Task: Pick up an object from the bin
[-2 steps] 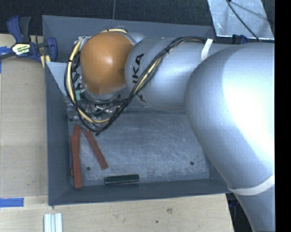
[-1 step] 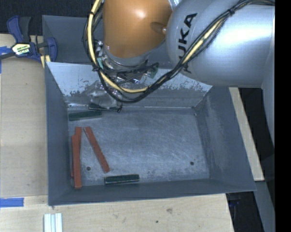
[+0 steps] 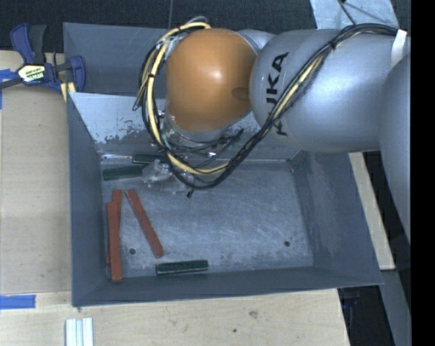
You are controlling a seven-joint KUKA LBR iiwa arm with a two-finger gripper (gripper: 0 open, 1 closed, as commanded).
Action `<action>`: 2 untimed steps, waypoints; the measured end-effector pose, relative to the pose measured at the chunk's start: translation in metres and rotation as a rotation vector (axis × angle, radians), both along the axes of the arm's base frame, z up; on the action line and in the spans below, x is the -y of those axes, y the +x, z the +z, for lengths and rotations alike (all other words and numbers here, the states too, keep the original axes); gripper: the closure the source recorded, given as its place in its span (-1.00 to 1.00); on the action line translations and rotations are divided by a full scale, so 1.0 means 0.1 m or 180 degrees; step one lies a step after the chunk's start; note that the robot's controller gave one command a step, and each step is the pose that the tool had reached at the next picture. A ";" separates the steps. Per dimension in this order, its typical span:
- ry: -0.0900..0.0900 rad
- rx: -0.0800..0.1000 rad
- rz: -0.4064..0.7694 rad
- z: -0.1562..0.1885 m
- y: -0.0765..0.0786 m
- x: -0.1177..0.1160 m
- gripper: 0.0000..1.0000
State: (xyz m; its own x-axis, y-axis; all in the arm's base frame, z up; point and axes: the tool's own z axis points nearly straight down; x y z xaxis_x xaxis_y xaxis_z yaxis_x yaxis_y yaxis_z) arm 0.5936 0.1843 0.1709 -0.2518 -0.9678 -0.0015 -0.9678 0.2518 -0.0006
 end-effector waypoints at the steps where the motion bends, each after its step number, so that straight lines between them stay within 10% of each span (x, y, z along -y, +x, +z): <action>1: 0.0010 0.0010 -0.0621 -0.11 0.02 -0.33 1.00; 2: 0.0010 0.0010 -0.0622 -0.11 0.02 -0.33 -1.00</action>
Offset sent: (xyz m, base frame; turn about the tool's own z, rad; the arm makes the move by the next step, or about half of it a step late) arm 0.0015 0.0329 -0.0120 0.1943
